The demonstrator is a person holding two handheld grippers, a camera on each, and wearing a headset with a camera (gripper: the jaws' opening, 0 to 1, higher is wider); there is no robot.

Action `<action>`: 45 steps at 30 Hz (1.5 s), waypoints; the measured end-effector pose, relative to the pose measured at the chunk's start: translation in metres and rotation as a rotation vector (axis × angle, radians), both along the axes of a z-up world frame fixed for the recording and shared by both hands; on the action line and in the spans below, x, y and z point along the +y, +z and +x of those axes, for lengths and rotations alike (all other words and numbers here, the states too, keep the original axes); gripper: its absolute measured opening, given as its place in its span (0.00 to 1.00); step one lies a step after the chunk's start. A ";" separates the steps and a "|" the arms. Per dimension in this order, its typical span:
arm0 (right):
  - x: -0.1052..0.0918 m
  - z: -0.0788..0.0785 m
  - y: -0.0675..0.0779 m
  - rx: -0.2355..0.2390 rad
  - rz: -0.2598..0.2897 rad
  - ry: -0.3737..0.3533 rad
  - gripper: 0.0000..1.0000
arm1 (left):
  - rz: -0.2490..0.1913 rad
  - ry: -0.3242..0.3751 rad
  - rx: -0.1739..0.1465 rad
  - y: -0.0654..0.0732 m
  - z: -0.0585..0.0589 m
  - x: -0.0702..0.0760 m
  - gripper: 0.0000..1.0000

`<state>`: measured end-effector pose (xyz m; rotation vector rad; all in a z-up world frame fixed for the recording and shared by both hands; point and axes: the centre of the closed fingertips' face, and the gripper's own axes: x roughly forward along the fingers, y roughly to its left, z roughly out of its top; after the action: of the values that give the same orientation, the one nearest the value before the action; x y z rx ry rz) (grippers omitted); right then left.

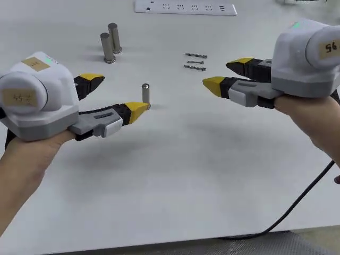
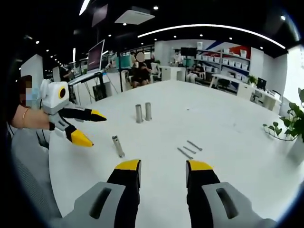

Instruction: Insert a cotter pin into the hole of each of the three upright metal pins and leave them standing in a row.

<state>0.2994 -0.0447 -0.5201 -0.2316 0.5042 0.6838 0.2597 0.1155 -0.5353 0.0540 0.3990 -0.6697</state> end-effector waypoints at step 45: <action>-0.003 0.094 -0.066 0.203 -0.249 0.132 0.13 | 0.044 0.058 0.017 0.009 -0.040 0.032 0.67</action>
<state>0.3937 -0.0477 -0.5861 -0.4350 0.7751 0.7776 0.2198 0.1472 -0.5266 0.0781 0.4298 -0.6048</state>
